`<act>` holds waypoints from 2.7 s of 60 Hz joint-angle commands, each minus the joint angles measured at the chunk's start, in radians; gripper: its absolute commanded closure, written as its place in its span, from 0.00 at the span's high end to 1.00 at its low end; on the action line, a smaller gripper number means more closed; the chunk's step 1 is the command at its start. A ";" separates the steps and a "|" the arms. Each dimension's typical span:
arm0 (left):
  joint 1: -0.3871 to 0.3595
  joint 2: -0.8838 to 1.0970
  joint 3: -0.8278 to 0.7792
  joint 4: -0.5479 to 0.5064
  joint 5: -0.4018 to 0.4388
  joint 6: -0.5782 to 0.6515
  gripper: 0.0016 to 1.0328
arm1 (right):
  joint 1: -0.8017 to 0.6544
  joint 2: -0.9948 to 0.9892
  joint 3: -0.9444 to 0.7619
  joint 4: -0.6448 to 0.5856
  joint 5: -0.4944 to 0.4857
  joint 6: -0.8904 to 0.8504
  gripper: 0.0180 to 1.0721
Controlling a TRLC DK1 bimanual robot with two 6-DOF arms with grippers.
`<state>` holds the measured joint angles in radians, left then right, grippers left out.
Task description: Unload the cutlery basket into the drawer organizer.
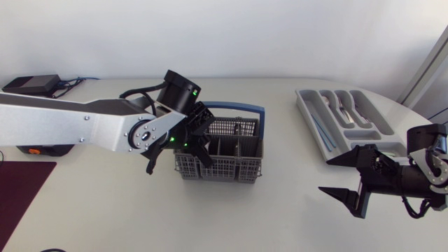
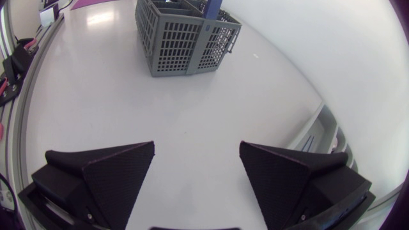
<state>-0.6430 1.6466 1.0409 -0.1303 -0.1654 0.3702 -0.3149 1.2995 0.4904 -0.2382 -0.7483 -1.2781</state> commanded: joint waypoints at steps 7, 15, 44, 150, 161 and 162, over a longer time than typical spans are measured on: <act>-0.010 -0.002 -0.053 0.008 0.015 0.035 0.03 | 0.010 -0.002 -0.024 0.004 -0.008 0.020 0.91; -0.017 -0.022 -0.071 0.009 0.017 0.036 0.03 | 0.010 -0.002 -0.033 0.016 -0.008 0.019 0.91; -0.067 -0.228 -0.180 0.074 0.024 0.052 0.03 | 0.039 -0.019 -0.046 0.016 -0.008 0.037 0.91; -0.176 -0.180 0.234 -0.152 -0.010 -0.369 0.03 | 0.820 -0.364 0.083 0.251 0.567 0.938 0.81; -0.181 -0.160 0.248 -0.160 0.001 -0.384 0.03 | 0.864 -0.247 0.180 0.263 0.592 0.984 0.72; -0.181 -0.159 0.248 -0.160 0.001 -0.386 0.03 | 0.872 -0.233 0.189 0.264 0.598 0.984 0.72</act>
<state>-0.8150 1.4685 1.2530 -0.2810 -0.1684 0.0181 0.5331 1.0138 0.6281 0.0067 -0.1688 -0.3386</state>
